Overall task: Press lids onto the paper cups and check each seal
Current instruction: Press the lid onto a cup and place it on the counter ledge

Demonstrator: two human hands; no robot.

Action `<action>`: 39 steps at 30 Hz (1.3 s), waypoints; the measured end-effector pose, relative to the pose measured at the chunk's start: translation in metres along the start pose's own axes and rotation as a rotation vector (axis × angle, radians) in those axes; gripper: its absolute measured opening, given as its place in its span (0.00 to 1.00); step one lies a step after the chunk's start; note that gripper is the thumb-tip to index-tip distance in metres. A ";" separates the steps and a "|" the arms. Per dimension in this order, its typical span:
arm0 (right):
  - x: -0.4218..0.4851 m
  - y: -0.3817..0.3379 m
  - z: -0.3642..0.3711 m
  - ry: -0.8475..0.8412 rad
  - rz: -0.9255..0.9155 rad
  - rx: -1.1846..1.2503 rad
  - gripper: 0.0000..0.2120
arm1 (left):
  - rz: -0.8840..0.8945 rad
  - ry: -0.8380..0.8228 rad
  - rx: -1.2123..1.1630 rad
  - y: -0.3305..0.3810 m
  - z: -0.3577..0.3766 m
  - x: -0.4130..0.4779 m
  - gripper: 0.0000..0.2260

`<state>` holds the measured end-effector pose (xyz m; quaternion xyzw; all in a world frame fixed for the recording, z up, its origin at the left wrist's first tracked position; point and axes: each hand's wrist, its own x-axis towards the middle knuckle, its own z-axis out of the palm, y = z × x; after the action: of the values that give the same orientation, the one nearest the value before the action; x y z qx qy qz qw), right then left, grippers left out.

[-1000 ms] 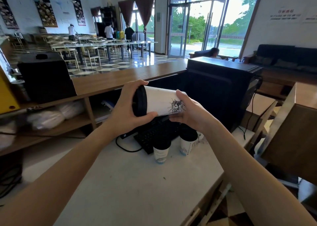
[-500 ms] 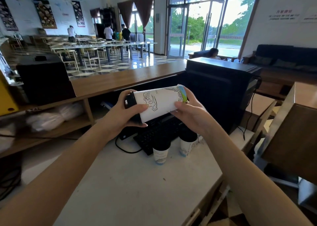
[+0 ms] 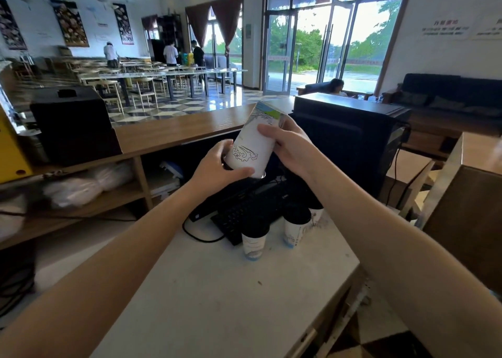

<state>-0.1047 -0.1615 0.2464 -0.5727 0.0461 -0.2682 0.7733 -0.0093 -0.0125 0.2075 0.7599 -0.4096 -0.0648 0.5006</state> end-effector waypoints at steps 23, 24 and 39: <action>0.069 0.021 -0.031 0.181 0.017 -0.669 0.35 | -0.075 -0.151 0.052 -0.032 0.046 0.087 0.33; 0.070 0.024 -0.033 0.189 0.013 -0.669 0.35 | -0.072 -0.158 0.043 -0.035 0.046 0.087 0.33; 0.045 -0.008 -0.021 0.146 0.075 -0.476 0.36 | -0.599 -0.134 -1.550 -0.012 0.061 0.046 0.27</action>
<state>-0.0773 -0.2024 0.2567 -0.7156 0.1849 -0.2618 0.6207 -0.0037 -0.0851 0.1824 0.2716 -0.0584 -0.5037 0.8180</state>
